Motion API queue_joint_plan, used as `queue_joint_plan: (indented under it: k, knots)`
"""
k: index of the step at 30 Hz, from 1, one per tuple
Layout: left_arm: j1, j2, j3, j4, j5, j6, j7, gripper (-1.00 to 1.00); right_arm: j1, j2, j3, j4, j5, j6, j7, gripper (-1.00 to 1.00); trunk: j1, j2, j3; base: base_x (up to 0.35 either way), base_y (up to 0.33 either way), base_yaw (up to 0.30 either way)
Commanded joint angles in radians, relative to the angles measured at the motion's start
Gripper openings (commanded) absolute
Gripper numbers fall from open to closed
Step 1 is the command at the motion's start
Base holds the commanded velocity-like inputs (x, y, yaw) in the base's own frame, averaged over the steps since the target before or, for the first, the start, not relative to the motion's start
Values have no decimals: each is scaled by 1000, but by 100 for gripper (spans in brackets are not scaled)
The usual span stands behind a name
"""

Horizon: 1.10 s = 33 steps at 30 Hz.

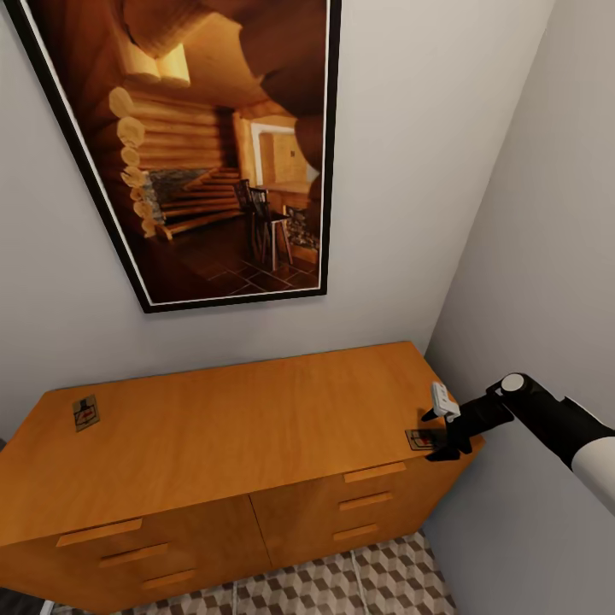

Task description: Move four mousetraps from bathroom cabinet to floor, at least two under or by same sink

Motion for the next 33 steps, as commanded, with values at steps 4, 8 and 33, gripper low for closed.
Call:
queue_joint_plan:
  k: [4, 8, 33]
  knots:
    - [-2, -1, -9, 4, 8, -7, 0, 100, -1, -1, 3, 11, 0, 6, 1, 100, 1, -2, -2, 0, 0, 0]
    - [-2, -1, -9, 4, 8, -7, 0, 100, -1, 0, 3, 19, 0, 5, 1, 100, 1, -2, -2, 0, 0, 0]
    - [-2, -1, -9, 4, 8, -6, 0, 100, -2, 4, 3, 50, 0, -38, -2, 100, 1, -2, -2, 0, 0, 0]
